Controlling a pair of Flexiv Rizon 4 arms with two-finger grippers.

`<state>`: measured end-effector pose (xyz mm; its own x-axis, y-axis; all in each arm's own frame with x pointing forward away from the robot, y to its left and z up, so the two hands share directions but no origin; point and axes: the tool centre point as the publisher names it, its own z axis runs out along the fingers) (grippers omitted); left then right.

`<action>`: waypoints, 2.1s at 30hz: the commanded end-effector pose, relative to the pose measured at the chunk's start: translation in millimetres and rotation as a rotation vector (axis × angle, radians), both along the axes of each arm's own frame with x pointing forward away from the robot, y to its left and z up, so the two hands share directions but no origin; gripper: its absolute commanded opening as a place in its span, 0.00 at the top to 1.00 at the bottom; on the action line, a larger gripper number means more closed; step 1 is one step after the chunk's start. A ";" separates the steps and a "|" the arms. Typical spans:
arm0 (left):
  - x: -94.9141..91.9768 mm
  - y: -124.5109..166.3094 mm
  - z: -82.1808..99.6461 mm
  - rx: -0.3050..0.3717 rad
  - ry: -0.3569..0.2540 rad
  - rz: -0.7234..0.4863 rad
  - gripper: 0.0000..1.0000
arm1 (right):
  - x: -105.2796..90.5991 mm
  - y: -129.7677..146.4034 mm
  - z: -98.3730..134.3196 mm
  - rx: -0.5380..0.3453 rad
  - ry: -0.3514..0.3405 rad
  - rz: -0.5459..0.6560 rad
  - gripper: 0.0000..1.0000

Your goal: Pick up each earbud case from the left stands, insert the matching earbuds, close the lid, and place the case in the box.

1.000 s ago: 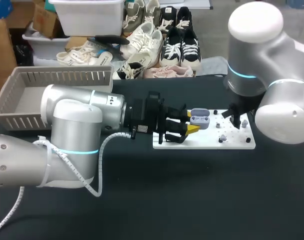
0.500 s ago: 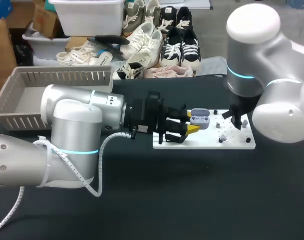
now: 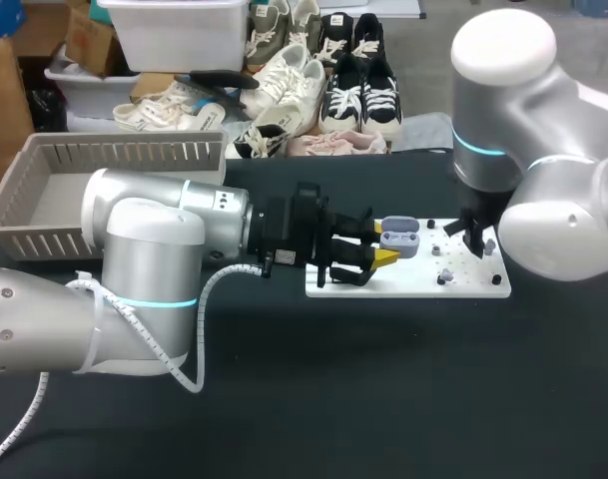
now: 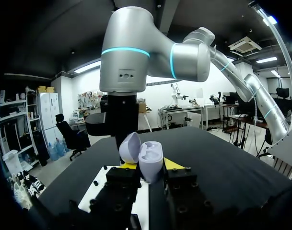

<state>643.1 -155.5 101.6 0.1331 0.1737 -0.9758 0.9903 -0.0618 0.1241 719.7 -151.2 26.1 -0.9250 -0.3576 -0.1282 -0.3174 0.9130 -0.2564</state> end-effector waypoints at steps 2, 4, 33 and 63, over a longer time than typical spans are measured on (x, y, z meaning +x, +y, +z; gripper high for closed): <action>0.3 0.0 -0.7 -0.002 -0.001 0.000 1.00 | 2.9 0.7 -0.6 -0.004 0.004 -0.002 0.61; 0.3 0.0 -0.7 -0.002 -0.001 0.000 1.00 | 2.8 0.7 -1.1 -0.006 0.006 -0.003 0.61; 0.3 0.0 -0.7 -0.002 -0.001 0.000 1.00 | 2.5 -1.3 -8.2 -0.004 0.018 -0.017 1.00; 0.3 0.0 -0.7 -0.002 -0.001 0.000 1.00 | -12.2 -7.9 16.9 0.003 -0.027 -0.047 1.00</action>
<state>643.1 -155.5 101.6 0.1331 0.1737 -0.9758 0.9903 -0.0618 0.1241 716.9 -155.9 38.3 -0.9391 -0.3152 -0.1367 -0.2736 0.9268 -0.2573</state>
